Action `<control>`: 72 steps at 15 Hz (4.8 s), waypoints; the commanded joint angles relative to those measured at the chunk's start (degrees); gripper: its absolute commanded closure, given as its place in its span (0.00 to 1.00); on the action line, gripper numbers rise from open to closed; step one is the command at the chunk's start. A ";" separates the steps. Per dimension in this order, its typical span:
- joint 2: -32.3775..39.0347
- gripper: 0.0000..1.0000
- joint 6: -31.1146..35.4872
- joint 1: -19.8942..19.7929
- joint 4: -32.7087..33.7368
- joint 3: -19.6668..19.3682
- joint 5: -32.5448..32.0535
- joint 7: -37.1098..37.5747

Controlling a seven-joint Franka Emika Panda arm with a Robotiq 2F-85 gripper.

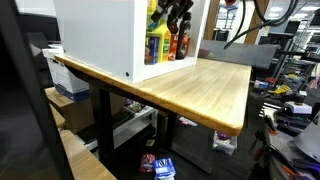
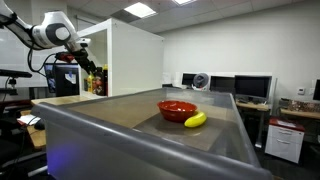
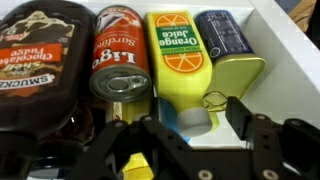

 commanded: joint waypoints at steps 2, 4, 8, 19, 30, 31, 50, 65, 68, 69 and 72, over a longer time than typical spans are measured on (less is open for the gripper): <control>0.93 0.63 0.36 -0.15 0.81 -0.10 -1.10 0.17; 0.68 0.73 0.25 -0.17 0.72 -0.15 -0.99 0.47; -1.95 0.93 -0.20 0.00 -0.52 -0.07 -0.76 1.20; -7.77 0.92 -8.88 -2.72 -3.27 2.51 -5.94 5.88; -11.12 0.92 -22.08 1.16 -2.57 0.76 -0.59 5.12; -11.62 0.92 -22.22 0.79 -2.93 0.51 -0.67 5.63; -26.37 0.92 -23.15 -17.18 -12.88 -4.56 -2.47 25.95; -23.33 0.92 -35.85 -28.47 -7.27 -1.27 -15.82 59.95; -19.93 0.92 -42.73 -29.38 -3.44 -1.75 -21.95 64.86; -19.08 0.92 -44.27 -28.93 -2.64 -1.92 -23.42 65.44; -16.29 0.92 -48.84 -27.58 -0.02 -3.04 -27.67 67.41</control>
